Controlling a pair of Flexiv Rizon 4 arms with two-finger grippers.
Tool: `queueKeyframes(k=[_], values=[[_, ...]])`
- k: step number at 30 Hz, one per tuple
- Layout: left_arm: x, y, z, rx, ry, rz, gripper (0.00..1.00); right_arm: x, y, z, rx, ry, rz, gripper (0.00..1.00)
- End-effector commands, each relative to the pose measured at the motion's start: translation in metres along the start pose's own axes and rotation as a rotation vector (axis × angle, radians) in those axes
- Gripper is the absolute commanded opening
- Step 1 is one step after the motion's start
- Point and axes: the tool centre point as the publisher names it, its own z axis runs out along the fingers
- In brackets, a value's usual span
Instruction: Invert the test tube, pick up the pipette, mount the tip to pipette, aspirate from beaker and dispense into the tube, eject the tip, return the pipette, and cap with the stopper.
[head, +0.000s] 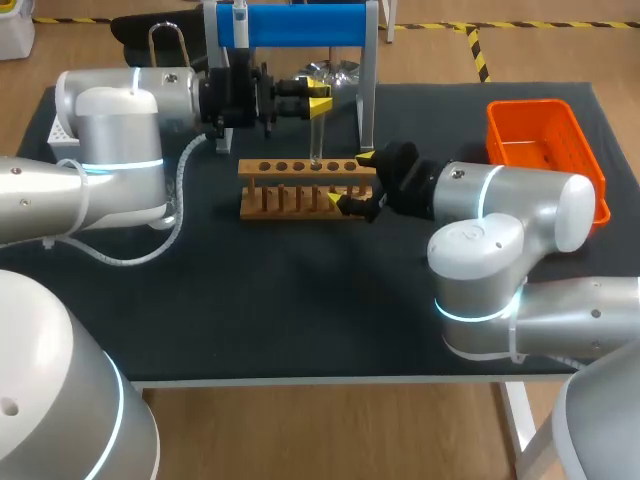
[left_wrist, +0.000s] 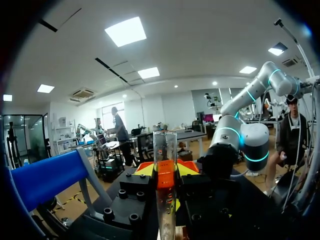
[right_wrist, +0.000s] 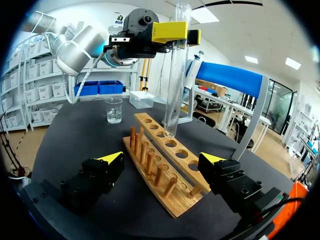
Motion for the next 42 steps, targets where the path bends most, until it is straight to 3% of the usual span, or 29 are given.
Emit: queueKeyframes(k=[1, 42], values=[[-0.004, 0.005, 0.001, 0.007, 0.008, -0.002, 0.0, 0.0, 0.001, -0.001, 0.004, 0.003, 0.0, 1.0], [-0.011, 0.028, 0.004, 0.01, 0.027, -0.049, 0.0, 0.0, 0.001, -0.001, 0.004, 0.003, 0.0, 1.0]])
